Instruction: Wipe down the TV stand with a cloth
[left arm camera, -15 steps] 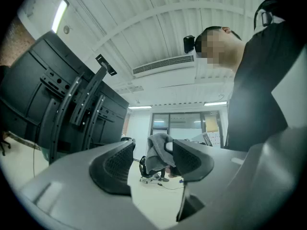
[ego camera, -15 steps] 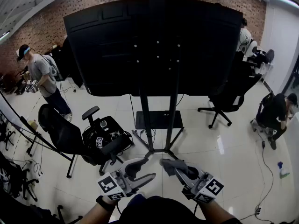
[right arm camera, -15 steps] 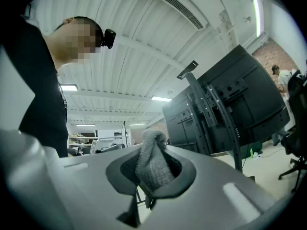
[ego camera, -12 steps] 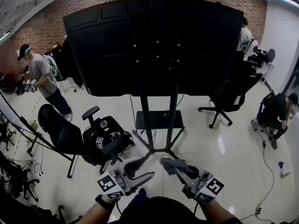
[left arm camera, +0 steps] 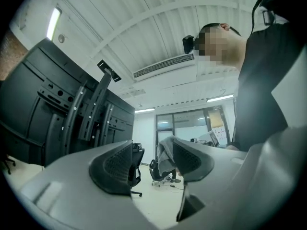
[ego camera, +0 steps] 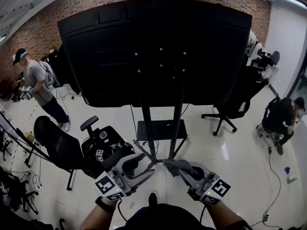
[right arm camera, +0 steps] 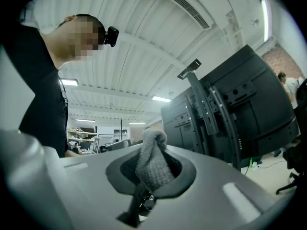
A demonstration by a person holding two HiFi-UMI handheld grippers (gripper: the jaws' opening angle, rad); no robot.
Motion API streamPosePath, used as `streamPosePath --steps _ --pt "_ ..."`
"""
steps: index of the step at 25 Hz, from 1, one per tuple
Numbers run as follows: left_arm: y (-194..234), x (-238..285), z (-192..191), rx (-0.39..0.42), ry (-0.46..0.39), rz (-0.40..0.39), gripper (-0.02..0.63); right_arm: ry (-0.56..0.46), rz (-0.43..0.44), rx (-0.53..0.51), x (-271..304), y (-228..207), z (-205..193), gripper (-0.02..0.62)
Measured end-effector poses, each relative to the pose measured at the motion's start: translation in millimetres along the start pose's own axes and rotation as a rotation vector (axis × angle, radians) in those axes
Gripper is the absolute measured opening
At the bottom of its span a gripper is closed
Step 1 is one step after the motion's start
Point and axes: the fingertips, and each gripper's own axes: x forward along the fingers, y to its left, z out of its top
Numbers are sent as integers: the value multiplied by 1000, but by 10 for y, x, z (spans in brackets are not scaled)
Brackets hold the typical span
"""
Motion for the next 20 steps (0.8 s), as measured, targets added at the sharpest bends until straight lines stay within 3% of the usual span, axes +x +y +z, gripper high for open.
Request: streamPosePath --steps 7,16,20 --pt "674 172 402 76 -57 -44 284 -8 -16 -121 614 -469 304 23" --pt "1479 393 1013 198 -110 -129 284 -94 -43 -217 1461 -982 1146 23" --pt "1626 596 1323 265 -144 -168 284 -82 -54 -383 1719 -1118 1520 23"
